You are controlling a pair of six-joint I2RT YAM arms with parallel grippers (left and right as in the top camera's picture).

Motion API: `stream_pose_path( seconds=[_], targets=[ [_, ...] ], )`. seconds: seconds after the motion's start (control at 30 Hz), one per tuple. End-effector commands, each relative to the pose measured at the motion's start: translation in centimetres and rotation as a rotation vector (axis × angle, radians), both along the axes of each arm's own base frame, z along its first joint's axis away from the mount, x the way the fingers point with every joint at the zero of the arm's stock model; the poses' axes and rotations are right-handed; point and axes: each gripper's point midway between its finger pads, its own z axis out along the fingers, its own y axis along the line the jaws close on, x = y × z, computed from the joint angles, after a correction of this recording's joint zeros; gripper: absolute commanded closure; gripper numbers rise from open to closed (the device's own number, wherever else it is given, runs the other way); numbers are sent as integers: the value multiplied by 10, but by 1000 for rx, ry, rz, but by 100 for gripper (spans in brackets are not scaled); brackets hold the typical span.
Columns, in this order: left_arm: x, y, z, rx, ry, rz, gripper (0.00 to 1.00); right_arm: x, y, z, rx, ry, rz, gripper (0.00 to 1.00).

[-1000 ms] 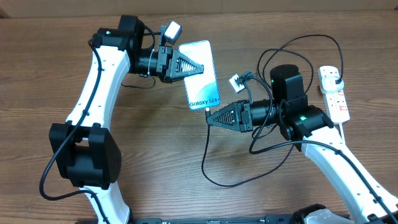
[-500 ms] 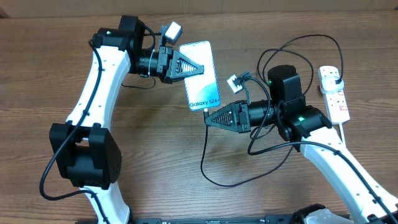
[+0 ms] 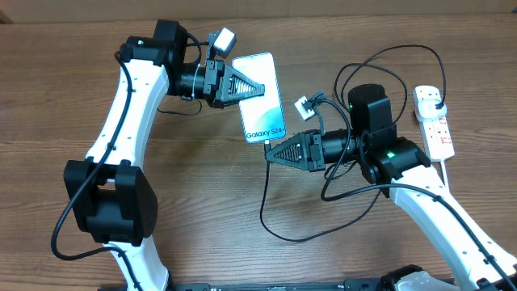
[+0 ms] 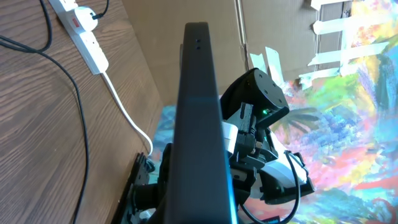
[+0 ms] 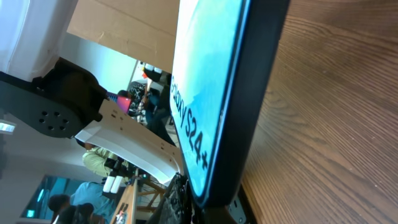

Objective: Plug charger to phone and switch on socket
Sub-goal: 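Push the plug into the phone's port with the right gripper, then open the right gripper and lower the phone with the left gripper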

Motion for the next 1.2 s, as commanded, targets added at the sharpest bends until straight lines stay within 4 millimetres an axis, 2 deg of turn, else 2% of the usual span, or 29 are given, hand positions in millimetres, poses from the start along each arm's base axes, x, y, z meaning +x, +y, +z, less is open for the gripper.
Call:
stream_pose_path(
  seconds=[0.0, 0.13, 0.43, 0.73, 0.93, 1.17],
  targets=[
    [-10, -14, 0, 5, -27, -42, 96, 8, 0, 3, -7, -24, -35, 96],
    [-12, -16, -3, 23, -26, -48, 96, 10, -1, 3, -6, -29, -40, 96],
    [-12, -16, -3, 23, -22, -48, 96, 28, -20, 4, -5, -28, -112, 96],
    [-15, -19, -4, 26, -23, -57, 96, 33, -19, 11, 14, -55, -120, 96],
    [-14, -19, -11, 68, -30, -54, 96, 32, -20, 9, 10, -42, -120, 96],
    [-10, -13, -33, 199, -47, -39, 96, 30, -21, 3, -9, -4, -127, 79]
  ],
)
